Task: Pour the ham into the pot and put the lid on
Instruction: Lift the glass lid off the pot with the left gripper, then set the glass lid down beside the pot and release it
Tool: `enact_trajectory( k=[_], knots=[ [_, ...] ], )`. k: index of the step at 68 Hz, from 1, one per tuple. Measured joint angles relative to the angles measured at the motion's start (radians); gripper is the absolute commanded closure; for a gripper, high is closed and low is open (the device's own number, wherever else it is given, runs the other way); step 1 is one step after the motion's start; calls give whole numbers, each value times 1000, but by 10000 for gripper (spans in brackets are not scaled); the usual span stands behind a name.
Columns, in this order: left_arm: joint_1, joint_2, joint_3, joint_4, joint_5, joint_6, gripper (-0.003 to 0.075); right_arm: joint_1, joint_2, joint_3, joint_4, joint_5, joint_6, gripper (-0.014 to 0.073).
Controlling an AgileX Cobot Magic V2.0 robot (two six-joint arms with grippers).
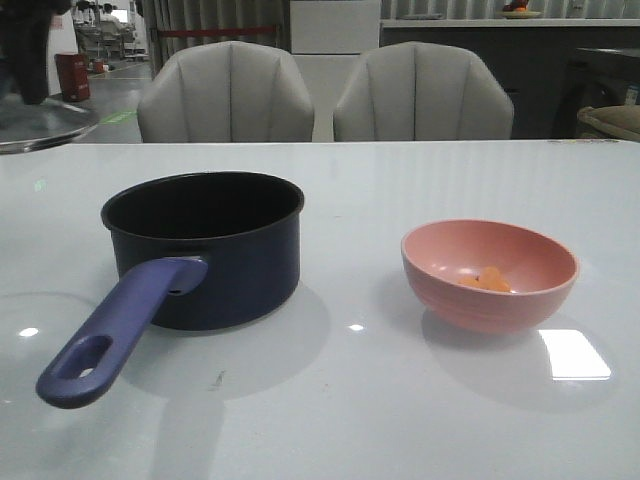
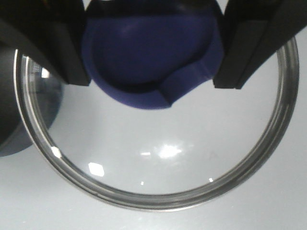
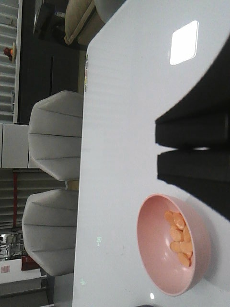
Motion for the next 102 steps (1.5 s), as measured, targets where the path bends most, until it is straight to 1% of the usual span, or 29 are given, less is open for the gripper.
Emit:
enact_trajectory(
  k=[5,13,18,27,38,47,64,81,94,102],
  knots=[
    [72,-6,89,-62,-63,53,351,0,0,0,0,0,0,428],
    [133,-8,230,-132,-166,98,351,0,0,0,0,0,0,428],
    [152,-8,307,-148,-229,112,351,0,0,0,0,0,0,428],
    [171,-8,451,-153,-382,115,351,0,0,0,0,0,0,428],
    [173,-8,535,-160,-470,117,351,0,0,0,0,0,0,428],
    [173,-8,546,-160,-484,118,314,0,0,0,0,0,0,428],
    [173,-8,546,-158,-486,119,124,0,0,0,0,0,0,428],
    [173,-11,546,-158,-475,119,126,0,0,0,0,0,0,428],
    [173,-37,522,-158,-431,124,176,0,0,0,0,0,0,428],
    [155,-134,526,-156,-436,126,209,0,0,0,0,0,0,428]
  ],
)
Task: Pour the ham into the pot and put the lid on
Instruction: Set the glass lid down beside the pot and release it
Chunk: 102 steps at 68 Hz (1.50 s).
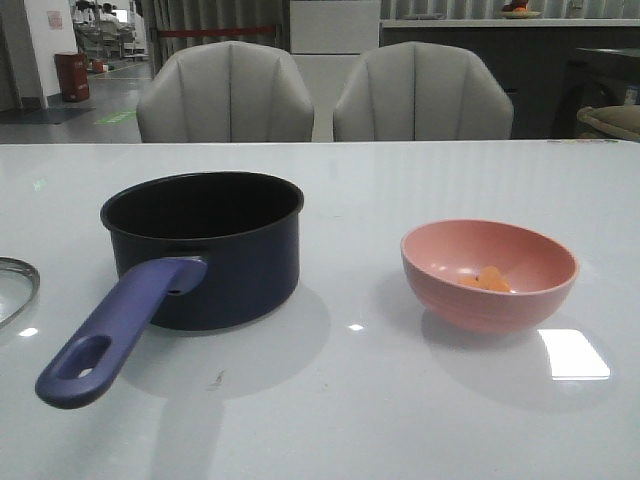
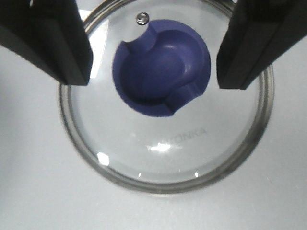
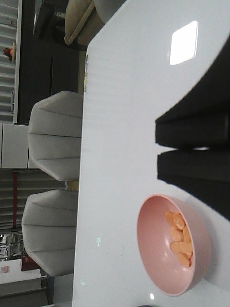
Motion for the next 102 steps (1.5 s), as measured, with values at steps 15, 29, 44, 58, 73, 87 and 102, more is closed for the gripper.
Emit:
enact_trajectory(
  k=[15,29,44,58,73,87,102],
  knots=[
    [-86,-331,96,-2,-84,3,265,0,0,0,0,0,0,428],
    [-146,-632,253,-2,-180,3,265,0,0,0,0,0,0,428],
    [-218,-993,440,-2,-269,3,265,0,0,0,0,0,0,428],
    [-271,-1285,604,-2,-295,3,265,0,0,0,0,0,0,428],
    [-331,-1502,759,-2,-322,5,265,0,0,0,0,0,0,428],
    [-342,-1569,819,-2,-359,5,265,0,0,0,0,-23,0,428],
    [-342,-1571,830,-2,-359,5,265,0,19,-73,-1,-66,0,428]
  ],
)
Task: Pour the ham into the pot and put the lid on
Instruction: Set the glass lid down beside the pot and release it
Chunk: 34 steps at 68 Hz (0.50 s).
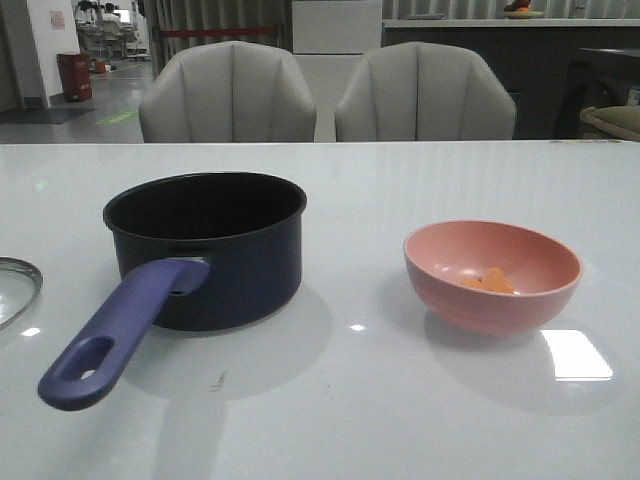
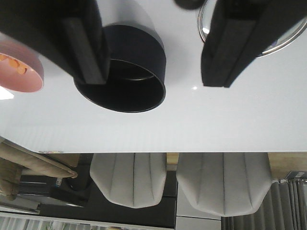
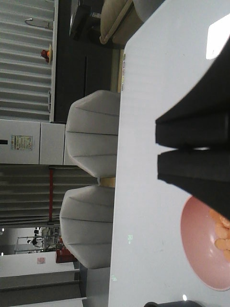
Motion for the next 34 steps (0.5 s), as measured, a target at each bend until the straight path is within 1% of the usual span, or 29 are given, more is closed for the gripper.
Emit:
enact_trajectory(
  k=[11,14,24,29,33,34],
  knots=[
    [0,0,0,0,-8,0,265,0,158,-196,0,209,0,428],
    [0,0,0,0,-10,0,265,0,209,-234,0,244,0,428],
    [0,0,0,0,-13,0,265,0,325,-261,5,282,0,428],
    [0,0,0,0,-13,0,265,0,370,-261,27,285,0,421],
    [0,0,0,0,-13,0,265,0,406,-265,60,285,0,396],
    [0,0,0,0,-13,0,265,0,427,-269,72,283,0,358]
  ],
)
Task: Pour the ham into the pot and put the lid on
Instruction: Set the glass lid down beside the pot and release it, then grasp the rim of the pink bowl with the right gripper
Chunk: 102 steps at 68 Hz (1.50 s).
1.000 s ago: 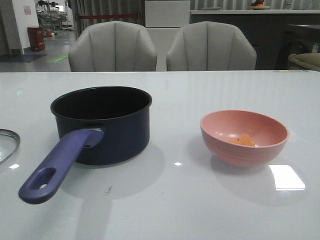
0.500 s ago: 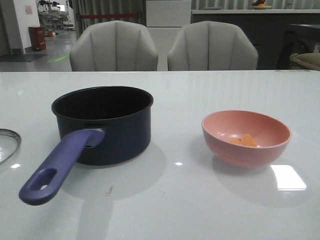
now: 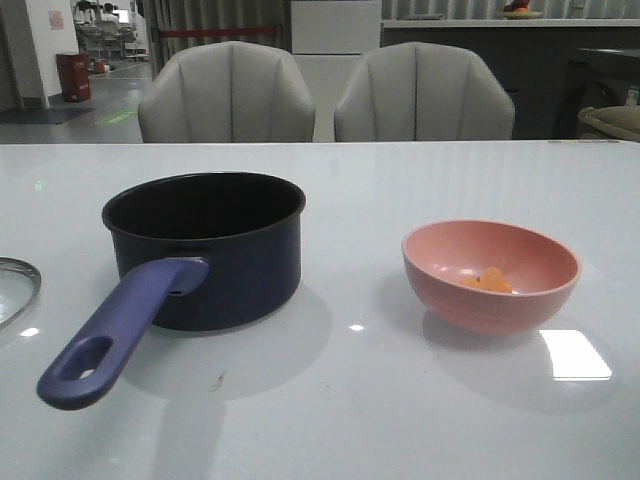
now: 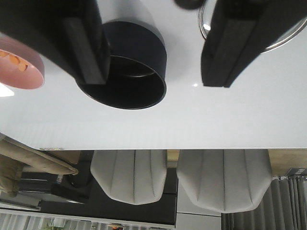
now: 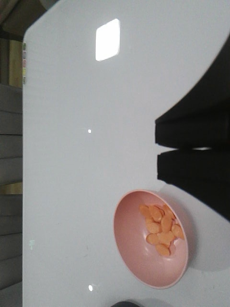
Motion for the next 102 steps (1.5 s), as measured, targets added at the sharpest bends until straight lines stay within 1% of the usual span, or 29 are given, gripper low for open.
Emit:
enact_trajectory(
  k=[1,2,3,4,10,15,33,48,60,63,67,70,71,72,73,74,77,82,86,94,102],
  knots=[
    [0,0,0,0,0,0,265,0,6,-3,0,0,0,358],
    [0,0,0,0,0,0,265,0,30,-10,13,0,0,319],
    [0,0,0,0,0,0,265,0,30,-10,13,0,0,319],
    [0,0,0,0,0,0,265,0,56,-18,20,0,0,277],
    [0,0,0,0,0,0,265,5,150,-52,27,0,0,163],
    [0,0,0,0,0,0,265,15,237,-88,29,0,0,118],
    [0,0,0,0,0,0,265,80,625,-246,81,-13,0,123],
    [0,0,0,0,0,0,265,82,966,-415,123,-17,0,123],
    [0,0,0,0,0,0,265,82,1150,-533,158,20,0,123],
    [0,0,0,0,0,0,265,84,1186,-563,161,37,0,136],
    [0,0,0,0,0,0,265,86,1220,-597,163,59,0,186],
    [0,0,0,0,0,0,265,90,1241,-616,163,72,0,242],
    [0,0,0,0,0,0,265,90,1247,-621,165,75,0,274],
    [0,0,0,0,0,0,265,92,1254,-626,165,75,0,284],
    [0,0,0,0,0,0,265,93,1259,-630,165,77,0,316],
    [0,0,0,0,0,0,265,93,1268,-635,165,80,0,326],
    [0,0,0,0,0,0,265,94,1282,-645,173,80,0,404],
    [0,0,0,0,0,0,265,97,1297,-650,198,81,0,474],
    [0,0,0,0,0,0,265,96,1299,-650,208,81,0,456],
    [0,0,0,0,0,0,265,96,1299,-651,215,61,0,459],
    [0,0,0,0,0,0,265,96,1299,-670,233,72,0,459]
  ],
)
